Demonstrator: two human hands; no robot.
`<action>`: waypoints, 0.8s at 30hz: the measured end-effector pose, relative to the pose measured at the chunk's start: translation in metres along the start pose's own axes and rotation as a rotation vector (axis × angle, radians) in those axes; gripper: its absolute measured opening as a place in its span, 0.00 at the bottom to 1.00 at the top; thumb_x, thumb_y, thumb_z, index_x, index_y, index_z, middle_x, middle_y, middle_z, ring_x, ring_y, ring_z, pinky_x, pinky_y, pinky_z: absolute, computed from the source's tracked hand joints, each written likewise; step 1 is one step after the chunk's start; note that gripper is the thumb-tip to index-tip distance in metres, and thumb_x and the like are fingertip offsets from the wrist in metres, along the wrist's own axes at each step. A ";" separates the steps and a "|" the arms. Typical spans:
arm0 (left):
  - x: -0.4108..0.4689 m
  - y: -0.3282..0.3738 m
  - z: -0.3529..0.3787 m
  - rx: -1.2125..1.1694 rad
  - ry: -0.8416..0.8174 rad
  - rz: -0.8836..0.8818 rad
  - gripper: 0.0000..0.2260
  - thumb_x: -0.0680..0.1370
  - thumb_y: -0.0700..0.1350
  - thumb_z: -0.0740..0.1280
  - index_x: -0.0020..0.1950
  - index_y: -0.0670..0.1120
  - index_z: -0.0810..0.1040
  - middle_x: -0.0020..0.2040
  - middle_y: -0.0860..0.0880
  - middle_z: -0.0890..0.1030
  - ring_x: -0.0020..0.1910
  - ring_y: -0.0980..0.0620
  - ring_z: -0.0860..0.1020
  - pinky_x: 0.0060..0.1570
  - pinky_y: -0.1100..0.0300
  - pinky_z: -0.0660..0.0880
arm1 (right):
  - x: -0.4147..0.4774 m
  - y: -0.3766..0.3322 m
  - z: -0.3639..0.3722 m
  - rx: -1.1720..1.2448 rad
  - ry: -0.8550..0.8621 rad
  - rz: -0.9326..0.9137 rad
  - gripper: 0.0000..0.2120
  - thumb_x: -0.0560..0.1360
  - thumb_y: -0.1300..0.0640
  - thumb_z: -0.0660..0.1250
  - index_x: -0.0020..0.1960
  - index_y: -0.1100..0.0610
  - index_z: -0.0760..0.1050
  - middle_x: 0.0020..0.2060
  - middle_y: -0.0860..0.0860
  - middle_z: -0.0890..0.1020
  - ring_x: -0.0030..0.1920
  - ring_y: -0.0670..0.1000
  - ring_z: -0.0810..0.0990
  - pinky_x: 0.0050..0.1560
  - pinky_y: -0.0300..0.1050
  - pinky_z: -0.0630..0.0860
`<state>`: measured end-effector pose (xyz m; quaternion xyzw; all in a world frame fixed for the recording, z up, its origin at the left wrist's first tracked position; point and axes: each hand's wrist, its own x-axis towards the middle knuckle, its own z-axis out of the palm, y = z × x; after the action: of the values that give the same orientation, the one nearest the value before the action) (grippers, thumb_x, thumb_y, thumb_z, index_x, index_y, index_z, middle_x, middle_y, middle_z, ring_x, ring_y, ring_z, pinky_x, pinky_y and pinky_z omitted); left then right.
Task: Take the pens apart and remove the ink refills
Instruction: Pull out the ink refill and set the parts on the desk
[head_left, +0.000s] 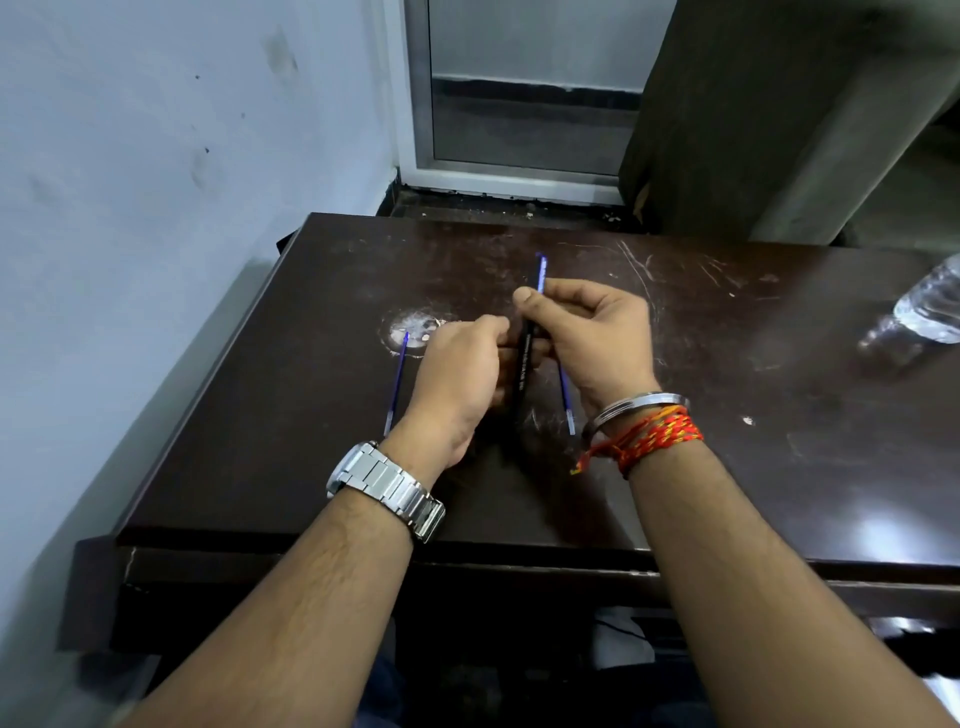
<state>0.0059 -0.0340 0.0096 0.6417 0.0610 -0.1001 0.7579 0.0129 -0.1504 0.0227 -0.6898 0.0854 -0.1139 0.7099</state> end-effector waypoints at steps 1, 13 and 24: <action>0.001 -0.002 -0.003 0.113 0.063 0.056 0.17 0.76 0.49 0.62 0.31 0.47 0.84 0.32 0.48 0.84 0.32 0.48 0.83 0.33 0.57 0.78 | 0.004 -0.001 -0.005 -0.046 0.057 -0.020 0.07 0.69 0.57 0.78 0.44 0.58 0.83 0.31 0.49 0.84 0.30 0.44 0.81 0.32 0.40 0.79; 0.003 -0.004 -0.027 0.837 0.394 0.142 0.09 0.69 0.48 0.77 0.33 0.45 0.83 0.30 0.51 0.81 0.29 0.59 0.79 0.21 0.73 0.67 | 0.025 0.025 -0.041 -0.677 0.175 -0.014 0.10 0.69 0.52 0.78 0.44 0.58 0.86 0.34 0.50 0.83 0.33 0.38 0.74 0.36 0.35 0.72; 0.003 -0.006 -0.023 0.924 0.333 0.067 0.15 0.67 0.51 0.79 0.42 0.42 0.83 0.38 0.44 0.84 0.38 0.46 0.84 0.40 0.53 0.83 | 0.027 0.033 -0.039 -0.780 0.148 -0.039 0.14 0.69 0.50 0.77 0.45 0.62 0.85 0.41 0.57 0.85 0.51 0.53 0.77 0.46 0.41 0.70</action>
<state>0.0085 -0.0126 -0.0009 0.9198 0.1101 0.0117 0.3766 0.0292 -0.1943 -0.0107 -0.8991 0.1603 -0.1357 0.3841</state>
